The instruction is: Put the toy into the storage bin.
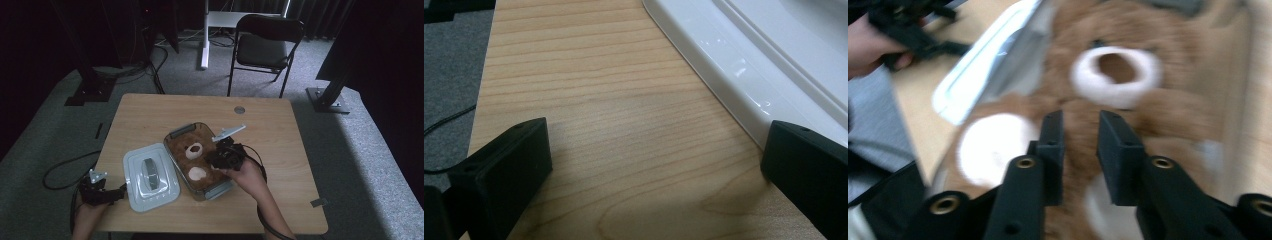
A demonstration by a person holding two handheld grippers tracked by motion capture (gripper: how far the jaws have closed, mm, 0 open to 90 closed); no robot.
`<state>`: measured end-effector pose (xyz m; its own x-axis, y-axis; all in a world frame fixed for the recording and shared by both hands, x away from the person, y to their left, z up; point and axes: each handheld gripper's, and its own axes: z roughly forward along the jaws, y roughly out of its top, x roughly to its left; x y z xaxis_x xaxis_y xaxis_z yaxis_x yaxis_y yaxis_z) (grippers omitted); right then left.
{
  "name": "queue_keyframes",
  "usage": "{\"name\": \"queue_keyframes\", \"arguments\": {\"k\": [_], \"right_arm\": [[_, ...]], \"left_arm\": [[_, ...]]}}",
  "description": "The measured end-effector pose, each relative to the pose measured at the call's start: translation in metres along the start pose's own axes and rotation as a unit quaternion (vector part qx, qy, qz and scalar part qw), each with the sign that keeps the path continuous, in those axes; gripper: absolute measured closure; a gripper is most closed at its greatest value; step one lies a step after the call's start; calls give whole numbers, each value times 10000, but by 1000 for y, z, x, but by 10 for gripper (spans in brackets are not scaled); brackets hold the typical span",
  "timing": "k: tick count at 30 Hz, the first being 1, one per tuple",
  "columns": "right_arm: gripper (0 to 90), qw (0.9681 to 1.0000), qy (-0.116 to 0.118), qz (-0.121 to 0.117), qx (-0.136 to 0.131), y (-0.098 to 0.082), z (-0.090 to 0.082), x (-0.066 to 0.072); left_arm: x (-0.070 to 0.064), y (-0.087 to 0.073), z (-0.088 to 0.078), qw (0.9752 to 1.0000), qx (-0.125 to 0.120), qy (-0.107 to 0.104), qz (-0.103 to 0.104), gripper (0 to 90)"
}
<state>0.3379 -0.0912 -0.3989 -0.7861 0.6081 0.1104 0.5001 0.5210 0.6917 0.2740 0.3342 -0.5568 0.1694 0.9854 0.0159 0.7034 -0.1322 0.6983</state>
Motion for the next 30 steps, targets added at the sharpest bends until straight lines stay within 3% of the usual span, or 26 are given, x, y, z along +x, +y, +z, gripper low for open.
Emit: {"name": "queue_keyframes", "arguments": {"k": [1, 5, 6, 7, 8, 9, 14, 15, 17, 18, 19, 20, 21, 22, 23, 24, 25, 27, 30], "right_arm": [[606, 9998, -161, 43, -91, -1, -3, -3], [563, 9991, -355, 207, -137, -8, -12, -15], [563, 9991, -355, 207, -137, -8, -12, -15], [566, 9996, -149, 198, -141, -11, -15, -17], [566, 9996, -149, 198, -141, -11, -15, -17], [621, 9996, -217, 167, -116, -14, -18, -16], [654, 9997, -188, 30, -125, -21, -22, -10], [626, 9990, -416, 67, -119, -24, -23, -13], [520, 9978, -585, 233, -210, -29, -26, -21], [520, 9978, -585, 233, -210, -29, -26, -21], [447, 9949, -858, 426, -317, -35, -29, -29], [447, 9949, -858, 426, -317, -35, -29, -29], [382, 9930, -959, 559, -414, -39, -31, -34], [324, 9885, -1172, 736, -603, -48, -35, -43], [213, 9873, -1215, 825, -603, -53, -35, -49], [213, 9873, -1215, 825, -603, -53, -35, -49], [155, 9870, -1188, 940, -534, -61, -34, -60], [129, 9836, -1394, 1037, -488, -68, -32, -66], [124, 9817, -1505, 1080, -441, -77, -26, -74]], "left_arm": [[0, 0, 0, 10000, -2, 0, -1, 5], [0, 0, 0, 10000, -4, 1, -2, 5], [0, 0, 0, 10000, -3, 1, -2, 5], [0, 0, 0, 10000, -2, 1, -2, 5], [0, 0, 0, 10000, -2, 1, -2, 5], [0, 0, 0, 10000, -2, 0, -1, 5], [0, 0, 0, 10000, 2, -2, 1, 5], [0, 0, 0, 10000, -1, -1, 0, 5], [0, 0, 0, 10000, -7, 1, -3, 5], [0, 0, 0, 10000, -7, 1, -3, 5], [0, 0, 0, 10000, -11, 4, -1, 5], [0, 0, 0, 10000, -11, 4, -1, 5], [0, 0, 0, 10000, -10, 4, -1, 5], [0, 0, 0, 10000, -9, 6, 1, 5], [0, 0, 0, 10000, 0, 3, 10, 5], [0, 0, 0, 10000, 0, 3, 10, 5], [0, 0, 0, 10000, -12, 6, 1, 5], [0, 0, 0, 10000, -16, 4, -15, 5], [0, 0, 0, 10000, -7, 2, 0, 5]]}}
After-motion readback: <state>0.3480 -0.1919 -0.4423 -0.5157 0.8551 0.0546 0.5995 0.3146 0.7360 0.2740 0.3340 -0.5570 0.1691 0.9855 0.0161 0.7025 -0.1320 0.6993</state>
